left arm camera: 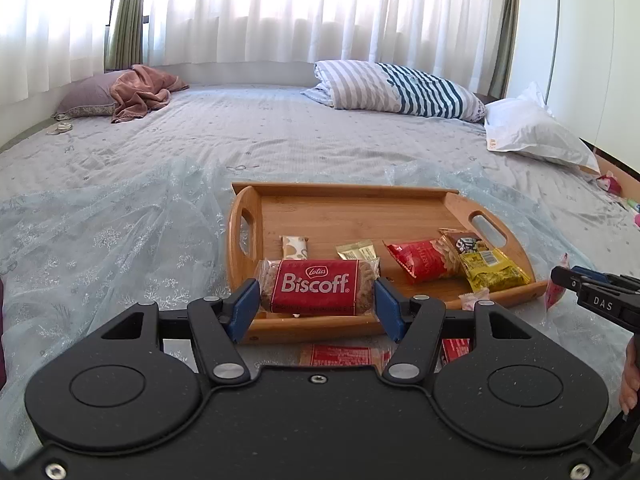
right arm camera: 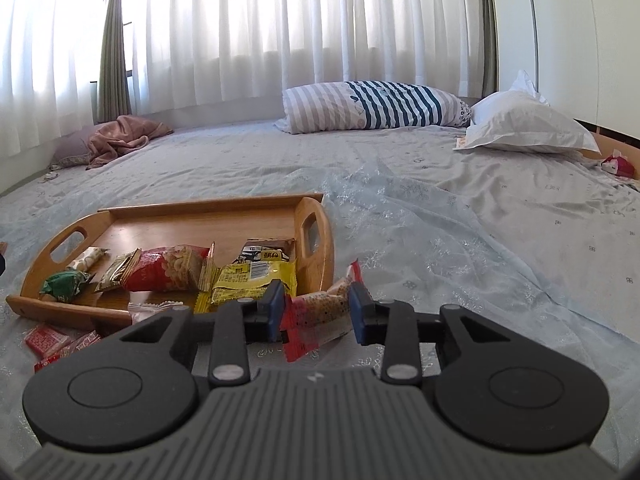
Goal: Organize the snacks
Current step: 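Carry the Biscoff packet onto the tray with the left tool while the right tool places the bun packet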
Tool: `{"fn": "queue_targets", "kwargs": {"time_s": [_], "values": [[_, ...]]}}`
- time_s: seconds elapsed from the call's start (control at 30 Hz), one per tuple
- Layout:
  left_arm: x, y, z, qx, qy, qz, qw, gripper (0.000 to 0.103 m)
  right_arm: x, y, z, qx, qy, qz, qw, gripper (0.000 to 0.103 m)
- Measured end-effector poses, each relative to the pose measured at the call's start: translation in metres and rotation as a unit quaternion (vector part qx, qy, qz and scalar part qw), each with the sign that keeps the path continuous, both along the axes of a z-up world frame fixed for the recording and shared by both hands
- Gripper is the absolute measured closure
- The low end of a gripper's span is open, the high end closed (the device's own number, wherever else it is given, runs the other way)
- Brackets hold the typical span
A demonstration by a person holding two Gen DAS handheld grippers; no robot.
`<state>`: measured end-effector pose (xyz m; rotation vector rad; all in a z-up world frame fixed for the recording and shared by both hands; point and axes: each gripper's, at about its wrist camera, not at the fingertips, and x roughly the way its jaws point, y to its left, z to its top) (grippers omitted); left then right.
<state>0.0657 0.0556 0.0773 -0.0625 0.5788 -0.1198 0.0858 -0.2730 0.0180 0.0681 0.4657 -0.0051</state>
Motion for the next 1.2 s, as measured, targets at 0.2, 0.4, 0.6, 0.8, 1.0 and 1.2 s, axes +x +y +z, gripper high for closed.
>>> {"fn": "queue_targets", "kwargs": {"time_s": [0.2, 0.4, 0.6, 0.8, 1.0, 1.2], "values": [[0.013, -0.001, 0.002, -0.003, 0.004, -0.001, 1.0000, 0.043, 0.002, 0.001, 0.004, 0.005, -0.004, 0.002, 1.000, 0.066], [0.019, -0.005, -0.003, -0.005, 0.015, -0.004, 0.9999, 0.043, 0.008, 0.000, 0.009, 0.011, -0.006, 0.003, 1.000, 0.066], [0.032, -0.008, -0.004, -0.009, 0.022, -0.008, 0.9997, 0.045, 0.023, -0.002, 0.019, 0.025, -0.006, 0.007, 1.000, 0.066], [0.056, -0.010, 0.000, -0.012, 0.028, -0.003, 0.9995, 0.047, 0.051, -0.006, 0.032, 0.050, 0.000, 0.014, 0.999, 0.067], [0.098, -0.006, 0.001, -0.043, 0.042, -0.010, 0.9982, 0.094, 0.087, -0.006, 0.039, 0.080, 0.014, 0.016, 0.997, 0.067], [0.124, -0.010, -0.013, -0.004, 0.053, -0.001, 0.9986, 0.093, 0.113, -0.001, 0.035, 0.090, 0.029, 0.018, 0.995, 0.067]]}}
